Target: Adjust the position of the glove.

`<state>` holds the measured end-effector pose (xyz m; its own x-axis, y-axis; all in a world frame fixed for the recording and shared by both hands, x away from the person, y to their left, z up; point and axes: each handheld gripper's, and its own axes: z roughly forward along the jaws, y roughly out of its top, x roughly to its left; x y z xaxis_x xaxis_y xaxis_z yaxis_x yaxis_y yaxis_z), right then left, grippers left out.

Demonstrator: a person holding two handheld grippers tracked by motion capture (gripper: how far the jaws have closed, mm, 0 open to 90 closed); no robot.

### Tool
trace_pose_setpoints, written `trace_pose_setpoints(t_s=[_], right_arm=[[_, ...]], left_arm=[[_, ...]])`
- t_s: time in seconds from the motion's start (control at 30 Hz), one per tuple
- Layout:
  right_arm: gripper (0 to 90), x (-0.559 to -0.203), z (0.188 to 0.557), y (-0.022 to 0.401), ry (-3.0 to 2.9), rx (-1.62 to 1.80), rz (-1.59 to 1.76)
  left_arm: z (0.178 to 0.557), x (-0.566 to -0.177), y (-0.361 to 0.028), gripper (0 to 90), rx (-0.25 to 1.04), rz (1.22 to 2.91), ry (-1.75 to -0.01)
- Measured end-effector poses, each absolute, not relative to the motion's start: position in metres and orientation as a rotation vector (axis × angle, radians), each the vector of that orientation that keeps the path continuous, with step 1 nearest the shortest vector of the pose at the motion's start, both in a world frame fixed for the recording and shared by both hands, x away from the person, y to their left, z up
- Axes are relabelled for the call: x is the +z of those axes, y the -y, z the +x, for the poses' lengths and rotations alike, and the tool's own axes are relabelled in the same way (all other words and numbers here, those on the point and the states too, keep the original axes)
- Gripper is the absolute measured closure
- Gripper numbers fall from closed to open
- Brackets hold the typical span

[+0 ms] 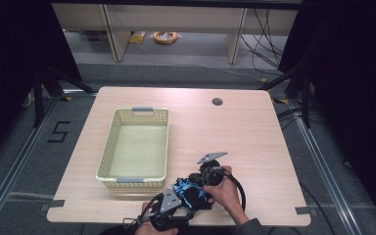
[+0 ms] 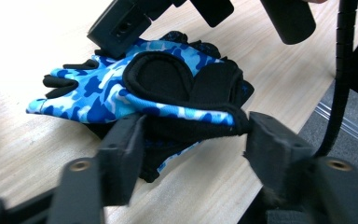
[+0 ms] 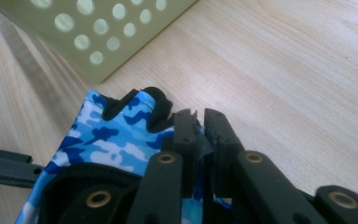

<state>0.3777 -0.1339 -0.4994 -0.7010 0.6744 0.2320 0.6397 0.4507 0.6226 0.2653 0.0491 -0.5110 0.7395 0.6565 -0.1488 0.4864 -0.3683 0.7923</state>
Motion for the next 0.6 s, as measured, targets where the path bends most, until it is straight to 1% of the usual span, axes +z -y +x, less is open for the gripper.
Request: trace_pose_setpoints(t_s=[0.03,0.07,0.1,0.13,0.17,0.2,0.27,0.33,0.4,0.43,0.5,0.6], right_arm=[[85.9,-0.499,0.377,0.134,-2.631,1.104,1.193],[86.2,-0.500,0.377,0.134,-2.629,1.120,1.172],[86.3,-0.500,0.377,0.134,-2.628,1.121,1.169],[86.5,-0.499,0.376,0.134,-2.630,1.125,1.188],[86.6,-0.499,0.376,0.134,-2.626,1.137,1.176],[86.8,-0.499,0.377,0.135,-2.628,1.153,1.170],[87.0,-0.495,0.375,0.137,-2.628,1.156,1.170],[87.3,-0.492,0.375,0.139,-2.631,1.193,1.165],[87.3,-0.487,0.372,0.141,-2.615,1.221,1.178],[87.4,-0.484,0.371,0.143,-2.590,1.225,1.170],[87.5,-0.478,0.368,0.148,-2.580,1.269,1.159],[87.6,-0.469,0.360,0.157,-2.525,1.332,1.165]], left_arm=[[0.265,-0.511,-0.049,47.8,0.239,2.039,-0.863],[0.263,-0.511,-0.047,55.3,0.243,2.009,-0.845],[0.263,-0.511,-0.049,59.9,0.263,2.035,-0.830],[0.261,-0.511,-0.047,63.6,0.255,2.014,-0.822],[0.261,-0.511,-0.048,69.0,0.254,2.027,-0.808],[0.260,-0.510,-0.047,71.4,0.263,2.025,-0.806],[0.261,-0.509,-0.048,75.2,0.254,2.023,-0.778],[0.262,-0.508,-0.051,77.1,0.240,2.033,-0.791],[0.262,-0.505,-0.054,78.6,0.216,2.008,-0.791],[0.264,-0.501,-0.058,79.0,0.246,2.034,-0.761],[0.263,-0.496,-0.061,79.6,0.217,1.996,-0.781],[0.267,-0.490,-0.072,80.1,0.253,2.004,-0.747]])
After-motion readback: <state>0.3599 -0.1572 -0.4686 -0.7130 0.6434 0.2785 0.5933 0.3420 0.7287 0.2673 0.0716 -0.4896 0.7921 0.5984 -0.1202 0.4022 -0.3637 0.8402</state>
